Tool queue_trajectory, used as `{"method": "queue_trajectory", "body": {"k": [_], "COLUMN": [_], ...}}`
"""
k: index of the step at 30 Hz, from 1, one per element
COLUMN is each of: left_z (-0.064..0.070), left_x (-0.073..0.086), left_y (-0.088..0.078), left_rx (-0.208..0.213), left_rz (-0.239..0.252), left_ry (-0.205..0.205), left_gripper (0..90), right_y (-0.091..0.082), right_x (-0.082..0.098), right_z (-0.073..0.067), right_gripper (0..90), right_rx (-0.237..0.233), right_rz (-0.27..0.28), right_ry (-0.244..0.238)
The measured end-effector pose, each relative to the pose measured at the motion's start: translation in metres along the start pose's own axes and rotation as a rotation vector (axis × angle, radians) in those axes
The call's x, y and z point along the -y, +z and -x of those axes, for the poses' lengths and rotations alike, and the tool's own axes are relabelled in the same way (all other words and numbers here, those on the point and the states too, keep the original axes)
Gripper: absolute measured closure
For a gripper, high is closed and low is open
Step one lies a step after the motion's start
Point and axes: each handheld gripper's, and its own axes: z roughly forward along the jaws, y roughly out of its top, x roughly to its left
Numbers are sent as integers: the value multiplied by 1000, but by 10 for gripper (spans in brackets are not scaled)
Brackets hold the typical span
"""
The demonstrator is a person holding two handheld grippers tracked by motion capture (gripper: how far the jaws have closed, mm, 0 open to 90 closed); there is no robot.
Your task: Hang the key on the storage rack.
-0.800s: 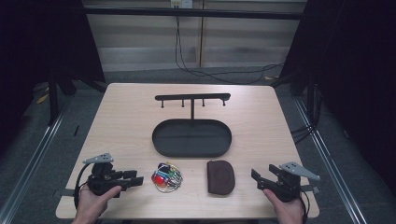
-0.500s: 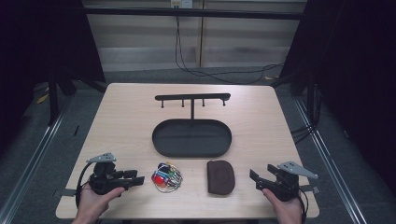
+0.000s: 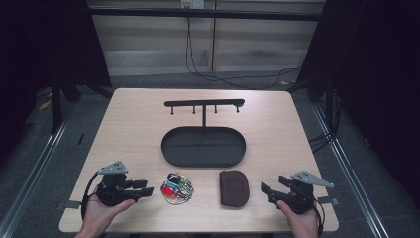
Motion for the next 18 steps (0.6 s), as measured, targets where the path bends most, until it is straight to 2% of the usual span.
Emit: {"method": "queue_trajectory", "body": {"k": [3,8,10,11,12,16,18], "left_z": [3,5,5,5,4,5,8], "left_x": [-5,-14,-19,-21,-24,-36,-42], "left_y": [1,5,7,8,8,14,18], "left_rx": [-12,4,-11,5,38,28,5], "left_rz": [-6,-40,-38,-35,-36,-77,-131], "left_ry": [6,3,-23,-31,-44,-13,31], "left_gripper": [613,640,657,653,638,632,633], "right_y": [2,2,2,2,2,3,3], "right_x": [0,0,-1,-1,-1,-1,-1], "right_z": [1,0,0,0,-1,-1,-1], "right_gripper": [230,226,224,224,224,224,224], "right_rx": [-3,-8,-11,-14,-8,-7,-8], "right_rz": [-12,-7,-5,-6,-8,-15,-16], "right_ry": [1,-8,-9,-9,-11,-18,-18]}}
